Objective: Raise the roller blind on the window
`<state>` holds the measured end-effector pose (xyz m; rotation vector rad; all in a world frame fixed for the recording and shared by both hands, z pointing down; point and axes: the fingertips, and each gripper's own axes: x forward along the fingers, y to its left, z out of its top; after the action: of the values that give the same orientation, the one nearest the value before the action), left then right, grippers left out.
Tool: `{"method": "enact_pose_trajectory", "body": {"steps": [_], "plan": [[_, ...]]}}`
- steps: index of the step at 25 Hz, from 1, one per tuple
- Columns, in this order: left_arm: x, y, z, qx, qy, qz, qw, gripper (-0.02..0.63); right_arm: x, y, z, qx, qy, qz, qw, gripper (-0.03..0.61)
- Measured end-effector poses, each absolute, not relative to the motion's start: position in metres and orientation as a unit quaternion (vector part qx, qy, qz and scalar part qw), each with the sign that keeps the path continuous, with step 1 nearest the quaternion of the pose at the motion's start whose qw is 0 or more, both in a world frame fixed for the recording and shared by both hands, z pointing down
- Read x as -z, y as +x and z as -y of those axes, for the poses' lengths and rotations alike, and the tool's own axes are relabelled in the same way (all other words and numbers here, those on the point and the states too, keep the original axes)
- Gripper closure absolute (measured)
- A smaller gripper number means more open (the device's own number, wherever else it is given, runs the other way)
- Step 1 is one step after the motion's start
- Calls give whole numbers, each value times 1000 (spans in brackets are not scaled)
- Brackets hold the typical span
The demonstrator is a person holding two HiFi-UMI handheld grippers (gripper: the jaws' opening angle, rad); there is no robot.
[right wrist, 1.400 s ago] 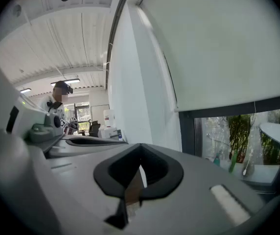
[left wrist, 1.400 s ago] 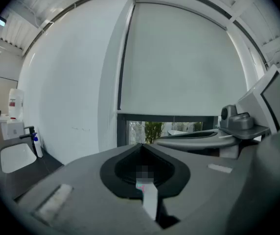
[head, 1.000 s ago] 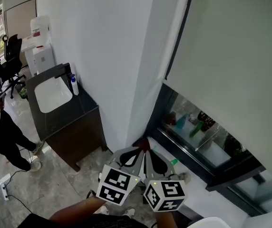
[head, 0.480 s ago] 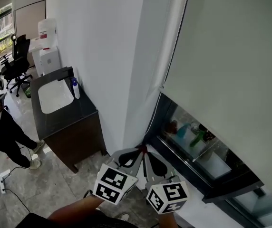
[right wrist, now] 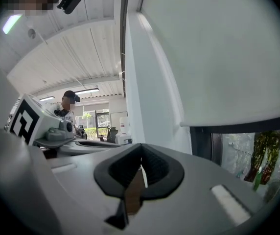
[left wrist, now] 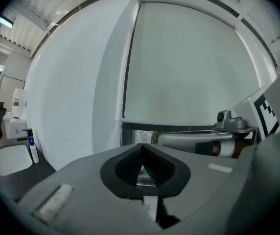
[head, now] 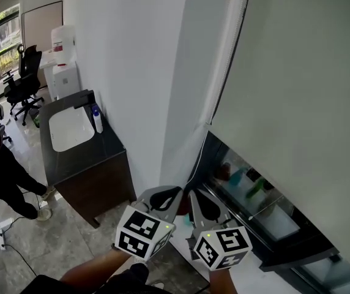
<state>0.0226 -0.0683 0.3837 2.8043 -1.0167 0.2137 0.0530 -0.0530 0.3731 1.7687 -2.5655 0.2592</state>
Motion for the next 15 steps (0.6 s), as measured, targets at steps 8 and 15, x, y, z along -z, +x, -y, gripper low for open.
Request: {"method": "enact_pose_trajectory", "body": {"steps": [8,15], "plan": [[-375,27,125,-60,941,325,74,614,-361,58,111,-67,569,820,19,571],[-362,32,162,-45,952,297,67,614,-333,64,160,-42,568,822,6,538]]}}
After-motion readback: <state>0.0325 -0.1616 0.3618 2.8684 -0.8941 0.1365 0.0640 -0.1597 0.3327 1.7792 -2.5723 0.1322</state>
